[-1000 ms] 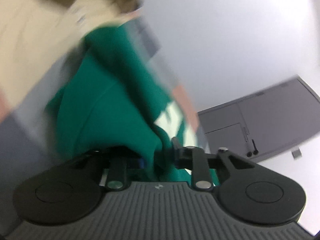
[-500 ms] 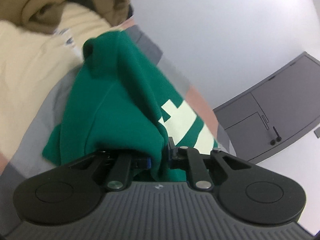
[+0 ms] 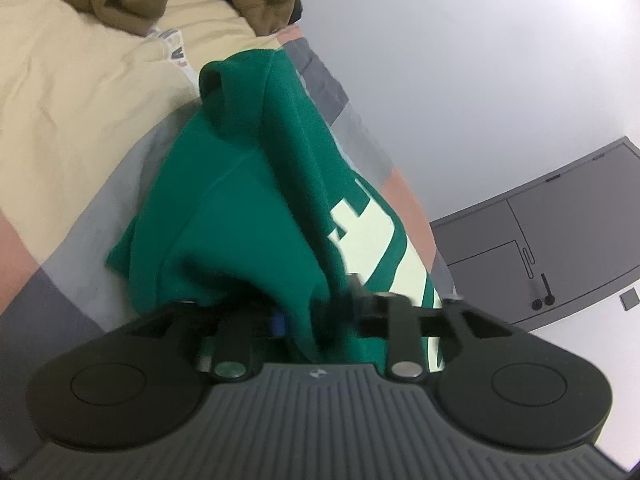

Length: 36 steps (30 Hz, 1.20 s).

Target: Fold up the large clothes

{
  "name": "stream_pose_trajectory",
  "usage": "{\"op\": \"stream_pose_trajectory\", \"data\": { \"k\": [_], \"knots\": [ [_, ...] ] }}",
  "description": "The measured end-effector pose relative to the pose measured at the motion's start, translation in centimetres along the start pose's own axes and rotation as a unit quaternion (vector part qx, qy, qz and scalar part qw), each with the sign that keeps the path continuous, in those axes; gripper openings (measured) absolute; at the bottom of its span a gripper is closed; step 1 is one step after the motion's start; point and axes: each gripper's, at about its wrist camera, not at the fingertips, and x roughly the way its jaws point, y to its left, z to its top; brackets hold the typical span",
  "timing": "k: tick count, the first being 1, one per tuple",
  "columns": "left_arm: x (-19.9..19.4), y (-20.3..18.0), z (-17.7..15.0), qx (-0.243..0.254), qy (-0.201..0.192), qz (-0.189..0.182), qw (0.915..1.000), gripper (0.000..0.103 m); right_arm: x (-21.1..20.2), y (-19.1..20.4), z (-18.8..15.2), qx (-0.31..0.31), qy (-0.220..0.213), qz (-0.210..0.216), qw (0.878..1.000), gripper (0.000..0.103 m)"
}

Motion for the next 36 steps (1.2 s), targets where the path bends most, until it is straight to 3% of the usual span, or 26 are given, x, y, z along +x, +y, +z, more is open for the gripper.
{"op": "stream_pose_trajectory", "data": {
  "k": [2,3,9,12,19,27,30,36],
  "knots": [
    [0.0,0.1,-0.4,-0.014,0.019,-0.010,0.9997,0.081,0.9,-0.9,0.2,0.027,0.001,0.003,1.000,0.088],
    [0.2,0.2,-0.6,-0.021,0.028,-0.014,0.9993,0.085,1.3,-1.0,0.5,0.028,-0.003,0.005,1.000,0.088],
    [1.7,2.5,-1.9,-0.096,0.060,0.000,0.9935,0.101,2.6,-0.8,2.1,0.016,-0.063,0.008,0.998,0.089],
    [2.8,4.1,-2.3,-0.135,0.064,-0.005,0.9888,0.103,2.7,-0.9,2.2,0.023,-0.072,0.015,0.997,0.089],
    [3.5,4.0,-1.9,-0.135,0.026,-0.018,0.9904,0.103,2.4,-0.8,2.1,0.014,-0.075,0.014,0.997,0.089],
    [2.4,4.4,-1.4,-0.173,-0.035,-0.104,0.9788,0.102,2.3,-0.3,1.7,-0.004,-0.081,0.010,0.997,0.087],
    [3.0,4.1,-1.1,-0.174,-0.043,-0.101,0.9787,0.102,2.5,0.1,1.4,-0.023,-0.082,0.002,0.996,0.086],
    [4.9,5.2,-1.1,-0.223,-0.055,-0.079,0.9701,0.102,2.5,0.2,1.1,-0.044,-0.084,-0.002,0.996,0.086]
  ]
}}
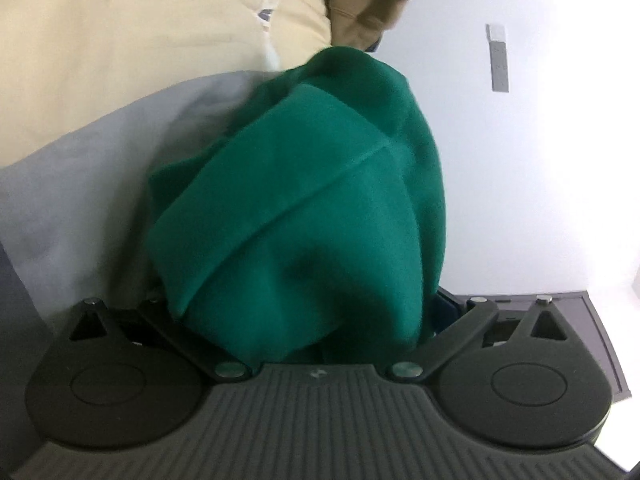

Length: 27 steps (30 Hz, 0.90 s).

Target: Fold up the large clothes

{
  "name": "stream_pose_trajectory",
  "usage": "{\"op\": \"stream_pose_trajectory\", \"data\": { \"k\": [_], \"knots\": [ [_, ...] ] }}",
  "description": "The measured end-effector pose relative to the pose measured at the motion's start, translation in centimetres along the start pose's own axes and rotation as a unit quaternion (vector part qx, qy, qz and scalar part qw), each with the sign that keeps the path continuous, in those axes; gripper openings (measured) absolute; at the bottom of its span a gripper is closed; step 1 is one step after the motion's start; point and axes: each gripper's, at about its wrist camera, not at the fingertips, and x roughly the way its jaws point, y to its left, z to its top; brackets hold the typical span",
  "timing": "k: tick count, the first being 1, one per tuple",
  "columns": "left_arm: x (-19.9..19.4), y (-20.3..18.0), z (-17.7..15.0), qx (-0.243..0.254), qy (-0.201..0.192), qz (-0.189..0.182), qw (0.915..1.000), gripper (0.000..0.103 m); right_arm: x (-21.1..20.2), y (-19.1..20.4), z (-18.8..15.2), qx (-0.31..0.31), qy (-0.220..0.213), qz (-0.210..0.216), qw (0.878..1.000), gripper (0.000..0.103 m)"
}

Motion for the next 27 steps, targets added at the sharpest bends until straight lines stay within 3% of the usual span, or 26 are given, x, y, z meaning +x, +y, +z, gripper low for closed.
{"op": "stream_pose_trajectory", "data": {
  "k": [4,6,12,18,22,27],
  "knots": [
    [0.4,-0.3,-0.8,0.016,-0.005,0.013,0.9998,0.101,0.6,0.7,0.1,-0.014,0.003,-0.005,1.000,0.092],
    [0.6,-0.8,-1.2,0.026,-0.007,0.021,0.9994,0.093,0.9,1.3,0.2,-0.019,0.003,-0.002,1.000,0.100],
    [-0.2,-1.7,-0.6,0.053,-0.010,0.049,0.9974,0.071,0.4,2.4,0.8,0.013,-0.048,0.038,0.998,0.099],
    [-1.3,-1.8,-1.0,0.093,-0.013,0.061,0.9937,0.065,3.0,0.6,2.1,0.050,-0.032,0.016,0.998,0.099],
    [-1.1,-2.2,-1.2,0.108,-0.016,0.062,0.9921,0.065,4.1,1.5,2.6,0.019,-0.038,0.010,0.999,0.099],
    [-0.5,-2.5,-1.2,0.129,-0.017,0.062,0.9895,0.064,4.2,1.8,3.2,-0.036,-0.027,0.016,0.999,0.057]
  ]
}}
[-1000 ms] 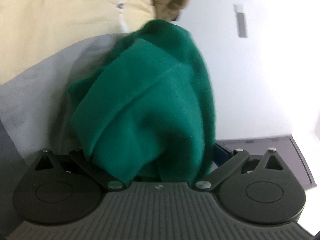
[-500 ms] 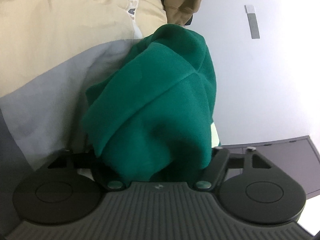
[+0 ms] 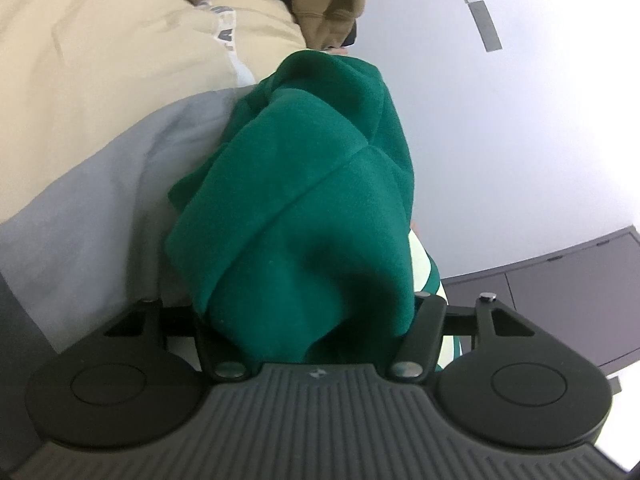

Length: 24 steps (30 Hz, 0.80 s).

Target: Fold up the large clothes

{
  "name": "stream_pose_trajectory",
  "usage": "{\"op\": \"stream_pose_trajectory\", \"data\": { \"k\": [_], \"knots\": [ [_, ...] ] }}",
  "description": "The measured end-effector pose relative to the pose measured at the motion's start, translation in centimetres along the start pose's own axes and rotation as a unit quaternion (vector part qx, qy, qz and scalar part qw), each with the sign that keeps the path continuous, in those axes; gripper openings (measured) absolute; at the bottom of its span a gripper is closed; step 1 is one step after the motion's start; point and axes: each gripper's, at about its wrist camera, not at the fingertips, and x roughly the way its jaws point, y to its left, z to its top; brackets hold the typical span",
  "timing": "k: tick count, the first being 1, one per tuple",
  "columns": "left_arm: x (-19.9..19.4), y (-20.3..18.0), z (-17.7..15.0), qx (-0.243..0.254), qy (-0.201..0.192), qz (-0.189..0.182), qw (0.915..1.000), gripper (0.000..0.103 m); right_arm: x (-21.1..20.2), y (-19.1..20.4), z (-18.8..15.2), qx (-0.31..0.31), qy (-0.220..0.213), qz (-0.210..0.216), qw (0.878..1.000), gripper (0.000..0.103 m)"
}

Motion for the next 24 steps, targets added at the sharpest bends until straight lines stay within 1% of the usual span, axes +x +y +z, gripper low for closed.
{"op": "stream_pose_trajectory", "data": {
  "k": [3,6,12,15,18,22,24],
  "knots": [
    [0.2,-0.3,0.2,0.007,-0.002,-0.002,1.0000,0.062,-0.8,1.5,0.0,-0.055,-0.005,0.002,0.998,0.045],
    [0.0,-0.4,0.3,0.011,0.003,-0.009,0.9999,0.059,-1.7,2.6,0.0,-0.090,-0.010,0.007,0.996,0.041],
    [-0.8,0.0,0.9,0.022,0.021,-0.030,0.9991,0.056,-3.8,4.1,-0.1,-0.130,-0.009,0.021,0.991,0.039],
    [-1.7,0.2,1.0,0.021,0.023,-0.042,0.9986,0.053,-5.3,5.2,-0.3,-0.154,-0.007,0.025,0.988,0.039],
    [-3.1,-0.3,0.5,0.030,0.024,-0.039,0.9985,0.052,-6.5,6.3,0.3,-0.175,-0.007,0.028,0.984,0.039],
    [-5.1,-1.1,-0.6,0.049,0.038,-0.048,0.9970,0.051,-8.7,7.0,0.8,-0.176,-0.008,0.035,0.984,0.039],
    [-5.8,-1.5,-1.3,0.048,0.045,-0.054,0.9964,0.050,-10.1,7.3,0.9,-0.182,-0.011,0.037,0.983,0.038]
  ]
}}
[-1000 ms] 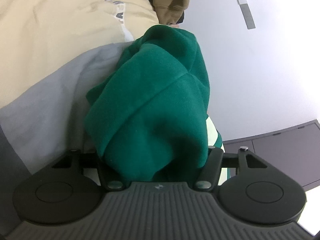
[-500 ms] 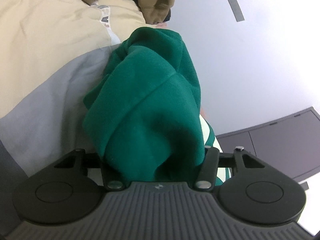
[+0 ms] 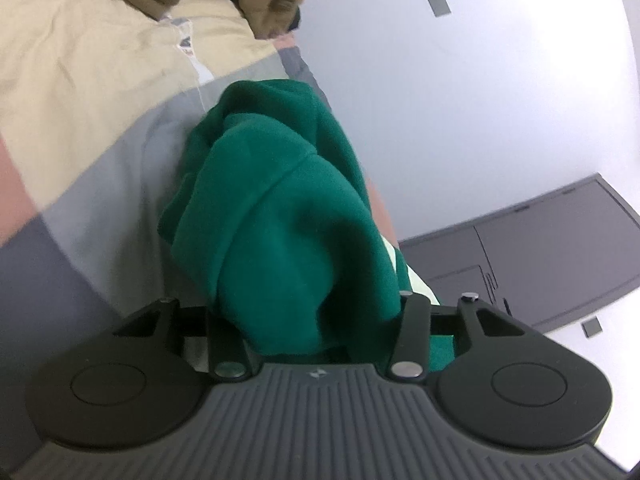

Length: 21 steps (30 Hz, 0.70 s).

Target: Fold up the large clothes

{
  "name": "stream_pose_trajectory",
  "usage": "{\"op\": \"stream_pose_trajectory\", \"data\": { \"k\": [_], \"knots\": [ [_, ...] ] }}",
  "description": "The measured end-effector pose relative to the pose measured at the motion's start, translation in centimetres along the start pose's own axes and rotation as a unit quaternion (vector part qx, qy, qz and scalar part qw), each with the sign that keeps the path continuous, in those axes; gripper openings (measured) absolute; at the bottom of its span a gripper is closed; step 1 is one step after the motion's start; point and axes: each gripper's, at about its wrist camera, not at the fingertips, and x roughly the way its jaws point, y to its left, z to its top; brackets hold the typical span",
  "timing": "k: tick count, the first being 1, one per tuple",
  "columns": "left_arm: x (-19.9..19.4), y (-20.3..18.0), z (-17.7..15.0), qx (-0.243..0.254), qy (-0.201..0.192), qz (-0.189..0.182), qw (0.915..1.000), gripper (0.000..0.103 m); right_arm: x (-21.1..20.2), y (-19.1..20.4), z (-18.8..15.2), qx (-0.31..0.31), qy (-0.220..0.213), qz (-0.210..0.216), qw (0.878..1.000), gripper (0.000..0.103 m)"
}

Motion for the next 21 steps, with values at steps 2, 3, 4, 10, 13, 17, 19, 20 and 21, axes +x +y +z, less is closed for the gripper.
{"op": "stream_pose_trajectory", "data": {
  "k": [2,3,4,10,13,17,19,20,21],
  "knots": [
    [-0.7,-0.3,-0.8,-0.009,0.009,-0.012,0.9998,0.050,-1.0,0.5,0.0,-0.009,-0.005,0.002,1.000,0.038],
    [-1.0,-0.5,-1.2,-0.018,0.012,-0.020,0.9996,0.050,-1.9,0.6,0.3,-0.013,-0.009,0.004,1.000,0.038],
    [-1.1,-0.7,-1.6,-0.027,0.015,-0.027,0.9992,0.050,-2.2,0.8,0.5,-0.016,-0.011,0.006,1.000,0.038],
    [-1.5,-4.2,-5.1,-0.013,0.032,-0.055,0.9979,0.049,-6.4,-0.1,3.1,-0.023,-0.033,0.018,0.999,0.038],
    [-1.1,-6.7,-6.6,0.005,0.036,-0.075,0.9965,0.049,-8.2,-1.0,4.8,-0.021,-0.047,0.023,0.998,0.038],
    [0.5,-10.8,-8.4,0.019,0.041,-0.100,0.9940,0.049,-10.5,-2.1,7.6,-0.019,-0.074,0.028,0.997,0.038],
    [1.6,-12.9,-9.1,0.028,0.043,-0.111,0.9925,0.049,-11.5,-2.7,9.2,-0.021,-0.090,0.026,0.995,0.038],
    [2.6,-14.2,-9.6,0.038,0.043,-0.118,0.9913,0.049,-12.1,-3.1,10.0,-0.021,-0.100,0.023,0.995,0.039],
    [3.4,-15.4,-10.0,0.047,0.044,-0.123,0.9903,0.049,-12.7,-3.4,10.5,-0.020,-0.109,0.021,0.994,0.039]
  ]
}}
